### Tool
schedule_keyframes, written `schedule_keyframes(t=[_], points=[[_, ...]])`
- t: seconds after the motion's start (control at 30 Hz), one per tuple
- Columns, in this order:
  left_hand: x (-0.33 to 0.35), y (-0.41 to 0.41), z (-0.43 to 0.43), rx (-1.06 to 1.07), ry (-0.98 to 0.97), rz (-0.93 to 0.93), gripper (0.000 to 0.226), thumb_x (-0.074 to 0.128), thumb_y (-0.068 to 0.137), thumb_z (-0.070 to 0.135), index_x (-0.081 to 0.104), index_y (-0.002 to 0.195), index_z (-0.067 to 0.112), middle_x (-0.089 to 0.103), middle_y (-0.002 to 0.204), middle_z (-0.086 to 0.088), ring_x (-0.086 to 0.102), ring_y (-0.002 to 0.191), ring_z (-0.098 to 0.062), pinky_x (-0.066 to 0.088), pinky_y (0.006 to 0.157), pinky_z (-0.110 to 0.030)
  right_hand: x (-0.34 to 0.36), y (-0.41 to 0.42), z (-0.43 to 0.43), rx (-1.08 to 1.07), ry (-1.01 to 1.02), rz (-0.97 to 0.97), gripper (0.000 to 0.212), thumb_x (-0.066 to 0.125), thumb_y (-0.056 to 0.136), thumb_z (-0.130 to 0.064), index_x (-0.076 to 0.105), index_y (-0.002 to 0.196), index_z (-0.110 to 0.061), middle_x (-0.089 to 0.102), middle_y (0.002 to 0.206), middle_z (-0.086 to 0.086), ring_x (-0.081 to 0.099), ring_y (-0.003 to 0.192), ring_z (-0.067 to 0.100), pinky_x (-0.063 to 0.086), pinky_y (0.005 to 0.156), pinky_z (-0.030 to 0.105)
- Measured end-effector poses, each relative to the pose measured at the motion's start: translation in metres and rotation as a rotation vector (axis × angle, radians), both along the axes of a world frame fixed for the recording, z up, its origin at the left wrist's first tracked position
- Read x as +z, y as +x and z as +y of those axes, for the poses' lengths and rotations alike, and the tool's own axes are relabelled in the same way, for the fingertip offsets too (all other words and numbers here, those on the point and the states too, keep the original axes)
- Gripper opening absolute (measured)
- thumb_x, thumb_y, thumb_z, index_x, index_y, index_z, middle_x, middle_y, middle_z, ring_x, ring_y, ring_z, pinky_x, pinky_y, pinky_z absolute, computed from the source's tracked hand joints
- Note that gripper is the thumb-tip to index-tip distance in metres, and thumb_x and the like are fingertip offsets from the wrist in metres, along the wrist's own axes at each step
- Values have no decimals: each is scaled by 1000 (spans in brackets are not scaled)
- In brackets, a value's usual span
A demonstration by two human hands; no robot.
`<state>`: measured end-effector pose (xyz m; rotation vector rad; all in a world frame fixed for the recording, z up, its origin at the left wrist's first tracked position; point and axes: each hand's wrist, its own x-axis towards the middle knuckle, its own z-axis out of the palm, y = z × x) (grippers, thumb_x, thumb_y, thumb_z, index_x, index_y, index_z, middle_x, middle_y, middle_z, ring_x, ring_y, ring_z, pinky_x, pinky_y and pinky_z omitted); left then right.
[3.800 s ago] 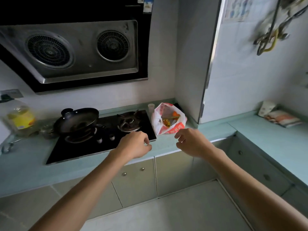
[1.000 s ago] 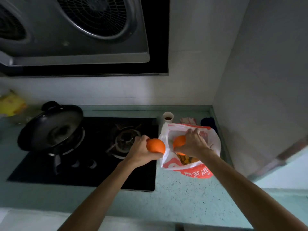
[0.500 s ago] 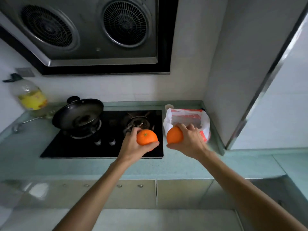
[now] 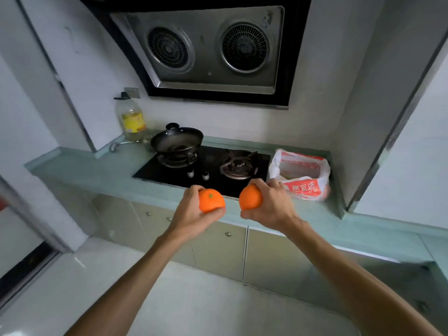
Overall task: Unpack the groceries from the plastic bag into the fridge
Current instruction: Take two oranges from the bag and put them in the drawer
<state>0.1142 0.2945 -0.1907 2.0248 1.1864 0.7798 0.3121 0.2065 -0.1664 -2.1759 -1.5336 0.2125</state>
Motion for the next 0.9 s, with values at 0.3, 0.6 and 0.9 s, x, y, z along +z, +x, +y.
schedule_keyframes(t=[0.3, 0.6, 0.9], points=[[11, -163, -88, 322, -4, -39, 67, 75, 54, 54, 51, 107, 23, 58, 105, 1, 60, 91, -13, 44, 69, -17, 14, -149, -33, 302, 34, 59, 86, 79, 53, -54, 47, 130, -34, 46, 111, 0, 46, 109, 23, 47, 88, 33], [20, -362, -141, 595, 27, -87, 70, 85, 57, 50, 54, 115, 27, 59, 112, 2, 60, 95, -12, 44, 74, -21, 19, -352, -20, 696, 87, 81, 82, 80, 53, -52, 45, 126, -41, 43, 112, -1, 41, 113, 24, 43, 93, 34], [46, -598, -207, 937, 150, -98, 84, 88, 62, 49, 43, 131, 33, 55, 120, 5, 58, 104, -18, 48, 87, -31, 25, -589, -22, 951, 141, 252, 83, 82, 56, -59, 42, 128, -42, 46, 120, -1, 44, 116, 20, 46, 95, 36]])
